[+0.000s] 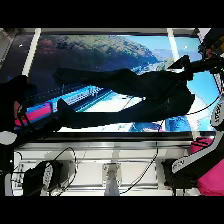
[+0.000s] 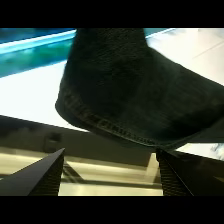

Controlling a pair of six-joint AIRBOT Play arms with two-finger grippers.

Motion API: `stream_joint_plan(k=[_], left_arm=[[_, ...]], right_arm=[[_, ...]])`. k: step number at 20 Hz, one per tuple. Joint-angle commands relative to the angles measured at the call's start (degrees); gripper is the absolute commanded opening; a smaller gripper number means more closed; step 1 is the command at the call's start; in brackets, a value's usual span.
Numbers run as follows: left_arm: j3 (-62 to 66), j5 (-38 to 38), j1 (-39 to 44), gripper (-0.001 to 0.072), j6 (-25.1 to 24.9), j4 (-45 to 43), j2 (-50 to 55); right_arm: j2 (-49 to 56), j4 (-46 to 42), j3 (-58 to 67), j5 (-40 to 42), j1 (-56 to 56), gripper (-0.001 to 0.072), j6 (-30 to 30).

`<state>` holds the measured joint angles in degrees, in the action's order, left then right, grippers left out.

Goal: Fold the clothes and pants, and hang the long-sleeved shirts on hangers.

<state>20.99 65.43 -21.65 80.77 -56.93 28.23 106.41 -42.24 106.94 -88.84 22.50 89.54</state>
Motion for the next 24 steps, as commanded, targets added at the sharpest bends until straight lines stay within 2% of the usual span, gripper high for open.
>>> stream_joint_plan(k=[1, 4, 5, 7, 9, 10, 11, 13, 14, 17, 18, 20, 21, 24], left_arm=[[-1.5, -0.1, -0.2, 0.0631, 4.6, -1.7, 0.9], [-1.8, -5.6, -0.2, 0.0628, 4.5, -1.3, 4.7], [-1.8, -9.1, -0.2, 0.0598, 4.5, -0.9, 5.9], [-1.8, -14.1, -0.2, 0.0482, 4.5, 2.1, 8.6], [-1.8, -15.5, -0.2, 0.0188, 2.9, 4.5, 11.0], [-1.8, -16.3, -0.2, 0.007, 1.6, 4.8, 11.7], [-1.8, -17.6, -0.2, 0.0014, 0.9, 4.8, 11.9], [-1.7, -19.7, -0.2, 0.0012, 0.6, 5.3, 11.8], [-1.6, -19.7, -0.2, 0.0012, -1.3, 7.2, 11.7], [-1.6, -12.2, -0.2, 0.0011, -12.7, 19.3, 6.9], [-1.6, -9.6, -0.2, 0.0011, -13.7, 22.2, 3.5], [-1.6, -7.3, -0.2, 0.001, -11.3, 25.5, -5.8], [-1.6, -7.4, -0.2, 0.001, -8.0, 25.5, -11.0], [-1.6, -9.8, -0.2, 0.0009, 6.9, 25.5, -25.6]], right_arm=[[0.0, 1.5, 0.0, 0.4, 0.0, 0.0609, -0.7], [0.0, 1.9, 0.0, 0.4, 0.0, 0.0609, -0.7], [0.0, 1.9, 0.0, 0.3, 0.0, 0.0608, -0.7], [0.0, 1.9, 0.0, 0.3, 0.0, 0.0609, -0.7], [0.0, 1.9, 0.0, 0.3, 0.0, 0.0609, -0.7], [0.0, 1.9, 0.0, 0.3, 0.0, 0.0609, -0.7], [0.0, 1.9, 0.0, 0.3, 0.0, 0.0609, -0.7], [0.0, 1.9, 0.0, 0.3, 0.0, 0.0609, -0.7], [0.0, 1.9, 0.0, 0.3, 0.0, 0.0609, -0.7], [0.0, 1.9, 0.0, 0.4, 0.0, 0.0609, -0.7], [0.0, 1.9, 0.0, 0.4, 0.0, 0.0609, -0.7], [0.0, 1.9, 0.0, 0.9, 0.0, 0.0609, -0.7], [0.0, 1.9, 0.0, 1.0, 0.0, 0.0608, -0.7], [0.0, 1.9, 0.0, 1.3, 0.0, 0.0608, -0.7]])
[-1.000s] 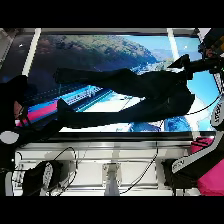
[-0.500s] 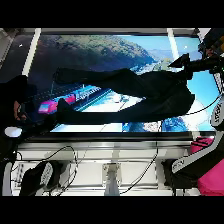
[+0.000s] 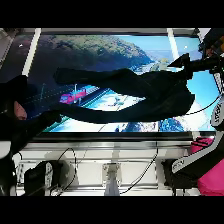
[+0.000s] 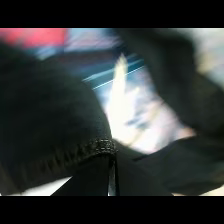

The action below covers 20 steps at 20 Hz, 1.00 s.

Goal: Fold the clothes and pants, and hang the long-sleeved shirts on hangers.

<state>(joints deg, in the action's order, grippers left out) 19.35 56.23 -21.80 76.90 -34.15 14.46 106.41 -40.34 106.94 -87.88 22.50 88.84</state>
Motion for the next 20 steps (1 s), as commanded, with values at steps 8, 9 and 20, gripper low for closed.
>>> stream_joint_plan(k=[8, 9, 20], left_arm=[[0.0, -19.3, 0.0, 0.001, 24.7, 2.7, -1.8], [0.0, -21.4, 0.1, 0.0011, 24.6, 2.8, 3.2], [17.0, -68.0, 22.2, 0.0394, 7.5, -17.9, 46.1]], right_arm=[[0.0, 0.0, 0.0, 0.2, 0.0, 0.0608, 0.0], [0.0, 0.0, 0.0, 0.2, 0.0, 0.0609, 0.0], [0.0, -0.9, 0.0, -4.7, -0.1, 0.0609, 0.0]])
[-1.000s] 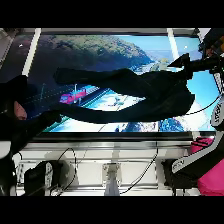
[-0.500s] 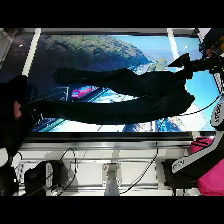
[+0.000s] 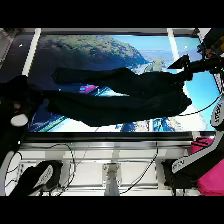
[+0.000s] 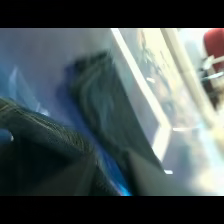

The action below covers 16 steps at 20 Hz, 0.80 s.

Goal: Fold the clothes and pants, and hang the long-sleeved shirts on hangers.

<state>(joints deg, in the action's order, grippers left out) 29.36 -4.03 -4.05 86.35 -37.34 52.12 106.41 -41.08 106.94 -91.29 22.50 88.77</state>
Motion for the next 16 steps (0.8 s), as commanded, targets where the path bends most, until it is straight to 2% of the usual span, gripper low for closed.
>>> stream_joint_plan(k=[1, 2, 6, 7, 8, 9, 10, 12, 13, 16], left_arm=[[9.8, -7.7, 5.1, 0.0535, -1.7, -15.1, 10.3], [12.6, -7.0, 5.6, 0.0576, -1.7, -15.1, 11.7], [17.4, -1.3, 5.7, 0.057, -1.8, -15.1, 11.0], [17.4, 0.5, 5.2, 0.0539, -1.8, -15.1, 10.1], [17.4, 2.9, 4.4, 0.0381, -1.8, -15.2, 9.3], [17.4, 6.0, 3.4, 0.0159, -2.0, -15.2, 8.6], [17.4, 9.5, 2.1, 0.0018, -2.0, -15.3, 8.0], [17.4, 17.0, -0.9, 0.0014, -2.0, -17.7, 6.9], [17.4, 22.1, -2.9, 0.0013, -2.0, -20.0, 6.4], [16.4, 40.1, -9.0, 0.0012, -2.8, -27.0, 5.4]], right_arm=[[0.0, -0.2, 0.0, -1.3, 0.0, 0.0609, 0.0], [0.0, -0.2, 0.0, -1.2, 0.0, 0.0609, 0.0], [0.0, -0.2, 0.0, 1.0, 0.0, 0.0608, -1.4], [0.0, -0.2, 0.0, 1.8, 0.0, 0.0608, -1.4], [0.0, -0.2, 0.0, 3.2, 0.0, 0.06, -1.4], [0.0, -0.2, 0.0, 4.0, 0.2, 0.0525, -1.4], [0.0, -0.1, 0.0, 4.0, 0.7, 0.0405, -1.4], [0.0, -0.4, 0.0, 3.9, 2.5, 0.0144, -1.4], [0.0, -1.2, 0.0, 2.9, 4.0, 0.0047, -1.6], [0.0, -7.3, -0.2, -1.8, 10.3, 0.0043, -4.3]])
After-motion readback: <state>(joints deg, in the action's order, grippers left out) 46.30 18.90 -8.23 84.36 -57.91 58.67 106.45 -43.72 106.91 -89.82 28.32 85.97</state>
